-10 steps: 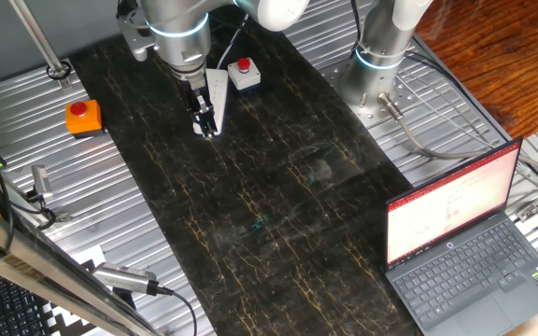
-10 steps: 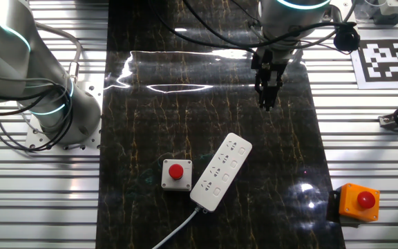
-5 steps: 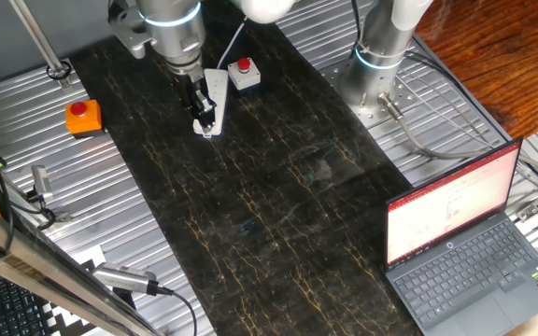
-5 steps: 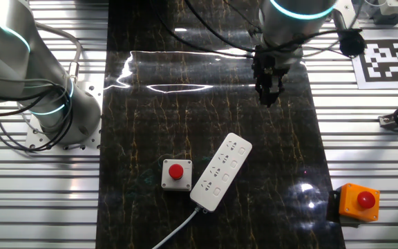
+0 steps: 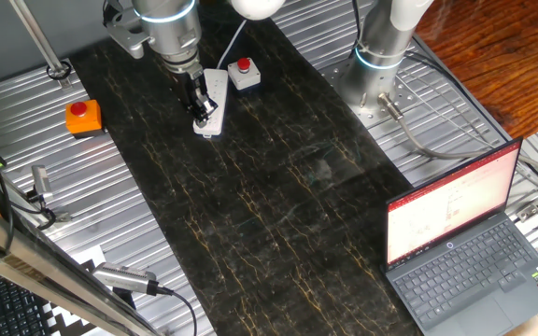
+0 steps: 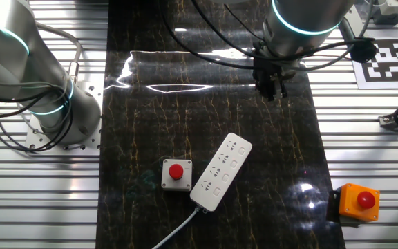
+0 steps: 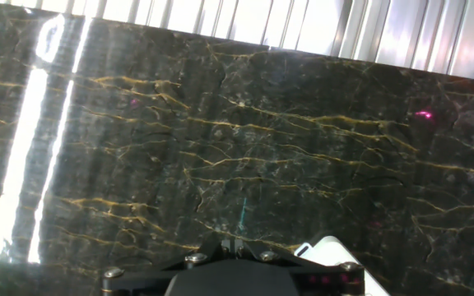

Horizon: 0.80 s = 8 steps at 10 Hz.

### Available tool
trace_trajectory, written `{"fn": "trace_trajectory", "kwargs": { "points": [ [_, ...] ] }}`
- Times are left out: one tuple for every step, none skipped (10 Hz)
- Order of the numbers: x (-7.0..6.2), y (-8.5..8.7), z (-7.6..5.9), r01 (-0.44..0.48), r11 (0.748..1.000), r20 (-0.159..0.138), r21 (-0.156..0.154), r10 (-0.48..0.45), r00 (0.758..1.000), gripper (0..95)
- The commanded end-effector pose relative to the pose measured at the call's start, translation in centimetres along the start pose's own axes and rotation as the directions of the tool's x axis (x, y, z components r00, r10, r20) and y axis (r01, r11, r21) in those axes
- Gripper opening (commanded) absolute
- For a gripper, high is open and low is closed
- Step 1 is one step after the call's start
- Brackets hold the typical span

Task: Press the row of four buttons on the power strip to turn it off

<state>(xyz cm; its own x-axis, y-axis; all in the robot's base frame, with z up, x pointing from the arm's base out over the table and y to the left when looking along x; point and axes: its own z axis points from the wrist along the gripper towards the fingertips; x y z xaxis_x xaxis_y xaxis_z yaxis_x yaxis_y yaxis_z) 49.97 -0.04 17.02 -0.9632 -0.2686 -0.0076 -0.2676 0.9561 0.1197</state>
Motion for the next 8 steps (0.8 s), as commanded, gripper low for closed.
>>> {"fn": "trace_trajectory", "kwargs": {
  "points": [
    [-0.03, 0.03, 0.02, 0.005, 1.000, -0.001, -0.005, -0.005, 1.000, 0.0],
    [-0.03, 0.03, 0.03, 0.006, 1.000, -0.001, -0.004, -0.006, 1.000, 0.0],
    [-0.03, 0.03, 0.04, 0.006, 1.000, -0.001, -0.004, -0.006, 1.000, 0.0],
    [-0.03, 0.03, 0.04, 0.006, 1.000, -0.001, -0.004, -0.006, 1.000, 0.0],
    [-0.03, 0.03, 0.04, 0.007, 1.000, -0.001, -0.004, -0.007, 1.000, 0.0],
    [-0.03, 0.02, 0.05, 0.007, 1.000, -0.001, -0.004, -0.007, 1.000, 0.0],
    [-0.03, 0.01, 0.07, 0.009, 1.000, -0.002, -0.004, -0.009, 1.000, 0.0],
    [-0.03, 0.00, 0.10, 0.011, 1.000, -0.001, -0.003, -0.011, 1.000, 0.0]
  ]
}}
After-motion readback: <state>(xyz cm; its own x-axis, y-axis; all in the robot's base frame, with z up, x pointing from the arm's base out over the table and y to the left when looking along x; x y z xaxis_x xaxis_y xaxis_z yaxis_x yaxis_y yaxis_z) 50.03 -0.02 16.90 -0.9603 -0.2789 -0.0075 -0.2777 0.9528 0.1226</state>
